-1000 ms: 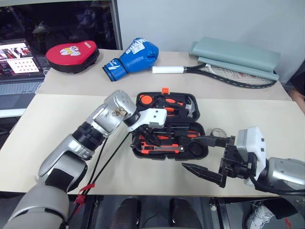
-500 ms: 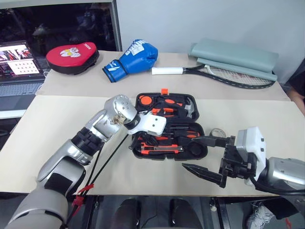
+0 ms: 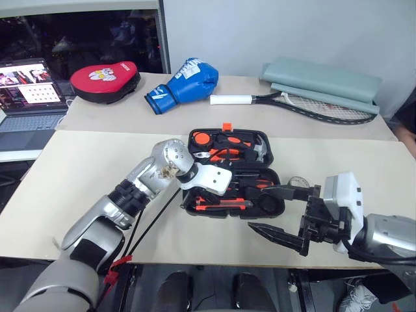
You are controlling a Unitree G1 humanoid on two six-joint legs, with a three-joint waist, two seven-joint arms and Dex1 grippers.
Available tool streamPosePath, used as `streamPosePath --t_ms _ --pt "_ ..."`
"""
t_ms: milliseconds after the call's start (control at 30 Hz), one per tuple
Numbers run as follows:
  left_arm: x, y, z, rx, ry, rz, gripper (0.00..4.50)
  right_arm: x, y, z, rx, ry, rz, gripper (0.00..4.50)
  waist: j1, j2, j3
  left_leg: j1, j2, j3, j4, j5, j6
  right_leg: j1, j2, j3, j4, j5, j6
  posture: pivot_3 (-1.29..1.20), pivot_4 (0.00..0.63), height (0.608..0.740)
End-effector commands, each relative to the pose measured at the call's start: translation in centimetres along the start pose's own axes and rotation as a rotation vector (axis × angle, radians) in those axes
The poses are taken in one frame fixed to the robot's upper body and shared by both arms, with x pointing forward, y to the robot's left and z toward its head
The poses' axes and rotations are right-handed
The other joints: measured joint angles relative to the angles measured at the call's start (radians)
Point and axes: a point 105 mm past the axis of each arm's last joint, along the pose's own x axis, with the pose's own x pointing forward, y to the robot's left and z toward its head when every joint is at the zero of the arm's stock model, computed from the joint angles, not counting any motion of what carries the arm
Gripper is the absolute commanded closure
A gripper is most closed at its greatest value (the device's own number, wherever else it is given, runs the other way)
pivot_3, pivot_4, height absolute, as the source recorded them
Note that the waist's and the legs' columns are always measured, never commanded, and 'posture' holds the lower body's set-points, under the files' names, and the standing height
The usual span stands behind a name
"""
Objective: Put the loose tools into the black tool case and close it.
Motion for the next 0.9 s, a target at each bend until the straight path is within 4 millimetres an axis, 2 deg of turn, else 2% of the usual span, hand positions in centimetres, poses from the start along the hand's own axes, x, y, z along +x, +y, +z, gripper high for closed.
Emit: streamPosePath --t_ms 33,67,100,167,233,300,367,400,500,700,800,900 --pt "-0.9 1.0 1.0 -0.082 -0.107 0.039 4.43 -0.3 -0.4 0.7 -0.038 -0.008 -0.019 0.00 0.004 0.000 0.000 0.000 0.000 -0.001 0.000 0.000 0.000 0.001 0.000 0.000 0.000 -0.001 0.000 0.00 0.150 0.737" --pt "-1.9 1.3 1.9 -0.087 -0.171 0.042 4.43 -0.4 -0.5 0.6 -0.040 -0.003 -0.025 0.00 0.003 -0.001 0.000 -0.001 0.000 0.000 0.001 0.001 0.000 0.000 0.000 0.000 -0.001 -0.001 0.000 0.00 0.150 0.737" --pt "-2.7 1.6 2.6 -0.100 -0.222 0.046 4.19 -0.5 -0.6 0.6 -0.041 0.001 -0.032 0.00 0.001 -0.001 0.001 -0.002 0.000 0.000 0.001 0.001 0.000 -0.001 0.000 0.000 -0.001 -0.001 0.000 0.00 0.150 0.737" --pt "-4.6 2.8 3.7 -0.122 -0.311 0.101 3.65 -0.8 -0.9 0.4 -0.040 0.009 -0.054 0.00 -0.004 -0.001 0.001 -0.008 0.000 0.000 0.002 0.002 0.000 -0.008 0.000 0.001 0.000 0.003 0.001 0.00 0.150 0.737" --pt "-6.0 4.5 4.5 -0.170 -0.389 0.210 2.91 -1.4 -1.2 0.0 -0.034 0.027 -0.079 0.00 -0.003 -0.001 0.001 -0.011 0.000 0.000 0.001 0.002 0.000 -0.012 0.001 0.001 0.001 0.006 -0.005 0.00 0.150 0.737" --pt "-6.4 5.5 4.3 -0.229 -0.405 0.270 2.13 -1.9 -1.3 -0.3 -0.027 0.040 -0.096 0.00 -0.003 -0.001 0.001 -0.011 -0.001 -0.001 0.000 0.001 0.001 -0.012 0.000 0.001 0.001 0.006 -0.005 0.00 0.150 0.737" --pt "-6.2 4.5 3.7 -0.217 -0.381 0.225 1.53 -2.4 -1.5 -0.5 -0.013 0.045 -0.119 0.00 -0.008 -0.001 0.001 -0.011 -0.002 0.000 0.000 0.000 0.002 -0.011 0.000 0.001 0.000 0.006 -0.004 0.00 0.150 0.737" --pt "-6.1 4.2 3.5 -0.210 -0.376 0.207 1.07 -2.6 -1.6 -0.7 -0.008 0.047 -0.131 0.00 -0.013 -0.001 0.001 -0.010 -0.002 0.000 -0.001 0.000 0.003 -0.011 0.000 0.001 0.000 0.005 -0.004 0.00 0.150 0.737" --pt "-6.6 4.7 4.0 -0.197 -0.420 0.247 0.05 -3.2 -1.9 -1.1 0.006 0.059 -0.164 0.00 -0.019 -0.002 0.001 -0.010 -0.002 0.001 -0.002 -0.001 0.003 -0.012 0.000 0.002 -0.001 0.005 -0.004 0.00 0.150 0.737" --pt "-9.5 7.4 5.5 -0.244 -0.546 0.324 0.05 -4.7 -2.7 -1.9 0.016 0.091 -0.215 0.00 -0.011 -0.003 0.002 -0.011 -0.003 0.000 -0.001 -0.001 0.003 -0.011 -0.001 0.001 -0.001 0.005 -0.004 0.00 0.150 0.737" --pt "-11.5 6.5 6.0 -0.182 -0.574 0.239 0.05 -5.9 -3.6 -2.0 -0.014 0.137 -0.245 0.00 -0.016 -0.003 0.002 -0.010 -0.003 0.000 -0.001 -0.001 0.003 -0.010 -0.001 0.001 -0.001 0.005 -0.003 0.00 0.150 0.737" --pt "-14.2 5.0 5.8 -0.115 -0.568 0.218 0.05 -8.3 -4.4 -1.9 -0.026 0.197 -0.278 0.00 -0.026 -0.002 0.002 -0.010 -0.002 0.001 -0.002 -0.001 0.002 -0.011 0.000 0.001 -0.001 0.004 -0.004 0.00 0.150 0.737"
